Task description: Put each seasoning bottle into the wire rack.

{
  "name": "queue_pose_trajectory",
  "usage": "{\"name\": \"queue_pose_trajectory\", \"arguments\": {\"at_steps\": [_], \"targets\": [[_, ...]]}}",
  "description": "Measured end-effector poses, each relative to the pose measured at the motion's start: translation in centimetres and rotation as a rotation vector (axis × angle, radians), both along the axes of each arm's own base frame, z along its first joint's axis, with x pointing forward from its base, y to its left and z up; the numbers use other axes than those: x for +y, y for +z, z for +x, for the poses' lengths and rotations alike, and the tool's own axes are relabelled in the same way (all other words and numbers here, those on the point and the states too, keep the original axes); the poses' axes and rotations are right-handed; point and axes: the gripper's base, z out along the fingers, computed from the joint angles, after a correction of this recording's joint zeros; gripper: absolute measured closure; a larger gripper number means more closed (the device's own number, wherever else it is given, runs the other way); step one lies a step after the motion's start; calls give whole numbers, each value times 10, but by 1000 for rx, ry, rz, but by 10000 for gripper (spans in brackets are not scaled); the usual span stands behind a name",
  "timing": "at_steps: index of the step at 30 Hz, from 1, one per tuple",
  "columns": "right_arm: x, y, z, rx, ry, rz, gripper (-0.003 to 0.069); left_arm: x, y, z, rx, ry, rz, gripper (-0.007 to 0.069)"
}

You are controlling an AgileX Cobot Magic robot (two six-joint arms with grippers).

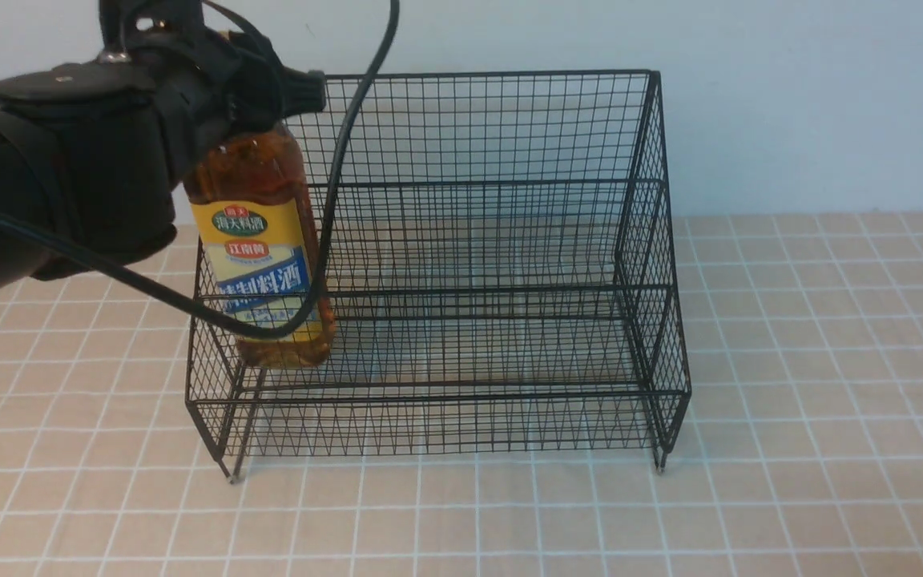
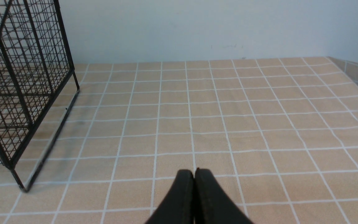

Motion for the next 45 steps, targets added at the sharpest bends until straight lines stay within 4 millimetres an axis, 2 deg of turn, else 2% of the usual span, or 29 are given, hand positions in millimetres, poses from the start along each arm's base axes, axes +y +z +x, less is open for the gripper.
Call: {"name": "queue_pose_trajectory", "arguments": {"at_steps": [7, 13, 15, 18, 20, 24, 25, 29, 30, 32, 37, 45], "targets": [[0, 0, 0, 0, 0, 0, 672, 0, -5, 2, 26, 14, -11, 295], [0, 0, 0, 0, 0, 0, 672, -3, 7, -2, -2, -14, 39, 180], [0, 0, 0, 0, 0, 0, 672, -5, 10, -5, -7, -34, 74, 172], [0, 0, 0, 0, 0, 0, 672, -7, 29, -16, -47, -79, 156, 170], [0, 0, 0, 0, 0, 0, 672, -3, 46, -25, -88, -92, 192, 191], [0, 0, 0, 0, 0, 0, 672, 4, 65, -39, -136, -89, 200, 253], [0, 0, 0, 0, 0, 0, 672, 9, 76, -48, -164, -85, 186, 310], [0, 0, 0, 0, 0, 0, 672, 16, 93, -65, -209, -95, 169, 459], [0, 0, 0, 0, 0, 0, 672, 20, 103, -75, -244, -110, 167, 545], [0, 0, 0, 0, 0, 0, 672, 24, 113, -87, -285, -135, 158, 600], [0, 0, 0, 0, 0, 0, 672, 27, 130, -118, -366, -192, 129, 631], [0, 0, 0, 0, 0, 0, 672, 26, 133, -135, -353, -160, 150, 631]]}}
